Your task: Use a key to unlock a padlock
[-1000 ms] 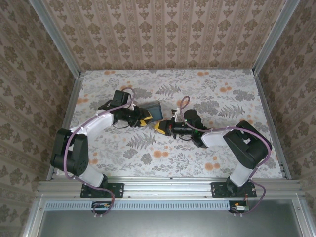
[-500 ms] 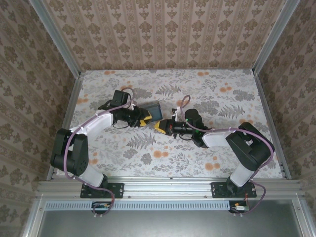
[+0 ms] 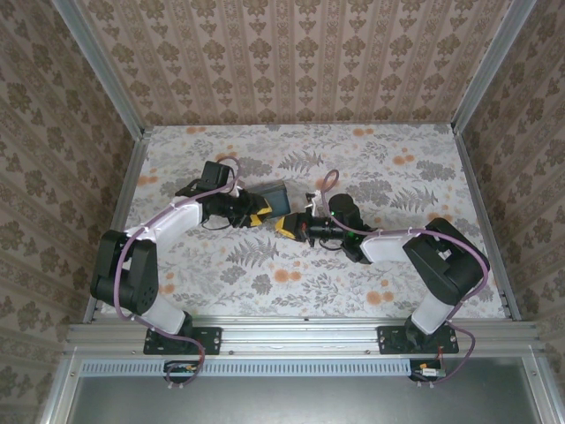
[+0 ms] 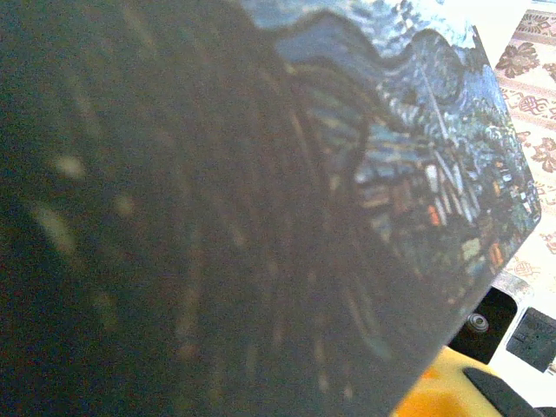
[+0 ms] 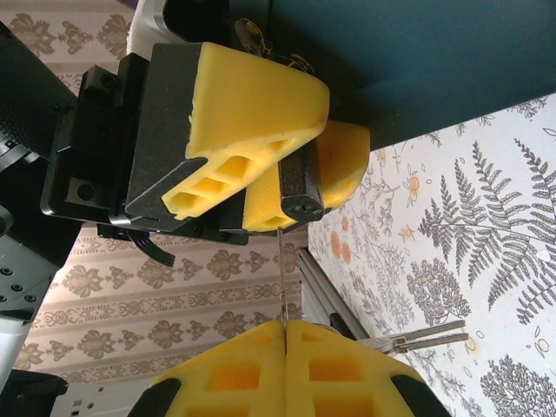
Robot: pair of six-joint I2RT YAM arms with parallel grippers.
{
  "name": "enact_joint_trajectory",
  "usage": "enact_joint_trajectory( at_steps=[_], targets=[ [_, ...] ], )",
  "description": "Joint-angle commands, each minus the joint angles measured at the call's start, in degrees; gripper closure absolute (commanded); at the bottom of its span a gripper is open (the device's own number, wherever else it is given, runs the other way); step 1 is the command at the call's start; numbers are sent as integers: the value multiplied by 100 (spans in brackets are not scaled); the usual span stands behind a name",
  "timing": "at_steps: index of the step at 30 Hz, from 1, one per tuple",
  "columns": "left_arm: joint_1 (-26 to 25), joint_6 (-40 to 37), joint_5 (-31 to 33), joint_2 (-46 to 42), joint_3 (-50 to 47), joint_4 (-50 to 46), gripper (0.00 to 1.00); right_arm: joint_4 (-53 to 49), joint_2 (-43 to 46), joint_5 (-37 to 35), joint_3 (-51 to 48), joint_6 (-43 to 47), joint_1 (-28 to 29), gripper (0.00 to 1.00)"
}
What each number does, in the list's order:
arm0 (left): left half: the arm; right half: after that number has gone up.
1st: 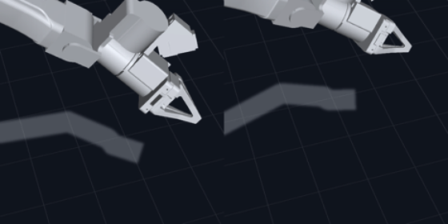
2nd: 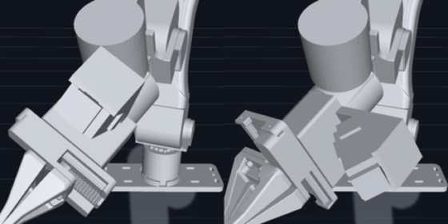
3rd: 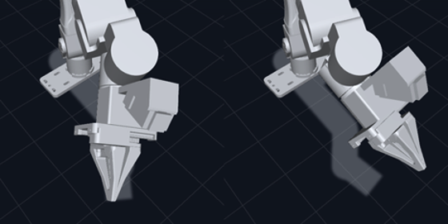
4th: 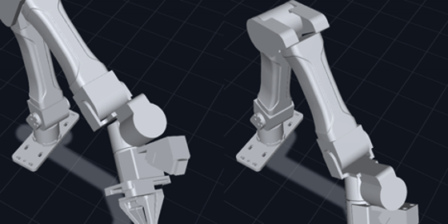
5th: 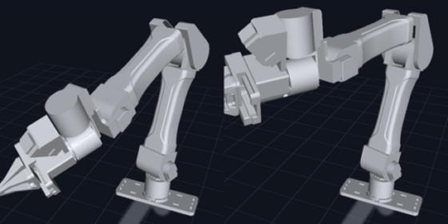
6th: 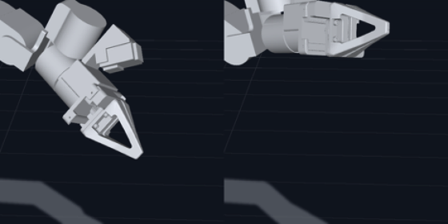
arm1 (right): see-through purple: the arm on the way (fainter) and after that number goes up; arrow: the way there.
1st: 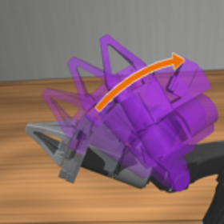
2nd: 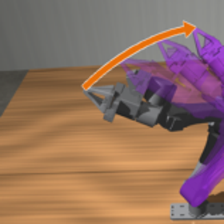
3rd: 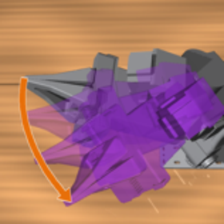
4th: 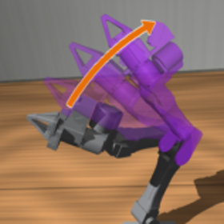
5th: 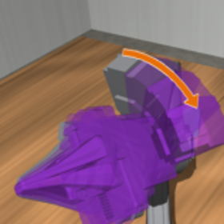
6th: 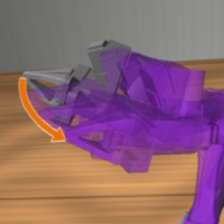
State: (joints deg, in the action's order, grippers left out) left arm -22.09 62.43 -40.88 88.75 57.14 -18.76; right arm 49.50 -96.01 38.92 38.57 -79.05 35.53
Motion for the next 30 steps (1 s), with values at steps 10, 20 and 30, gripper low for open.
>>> enact_joint_trajectory(
  at_steps=[10, 20, 30],
  targets=[
    [-11, 85, -115, -213, -5, 219, 100, -133, -112, -82, 125, 232, 42, 100],
    [-32, 67, -113, -219, -9, 198, 100, -94, -153, -120, 156, 247, 42, 100],
    [-55, 67, -109, -219, -2, 195, 100, -61, -149, -174, 186, 271, 42, 100]
  ],
)
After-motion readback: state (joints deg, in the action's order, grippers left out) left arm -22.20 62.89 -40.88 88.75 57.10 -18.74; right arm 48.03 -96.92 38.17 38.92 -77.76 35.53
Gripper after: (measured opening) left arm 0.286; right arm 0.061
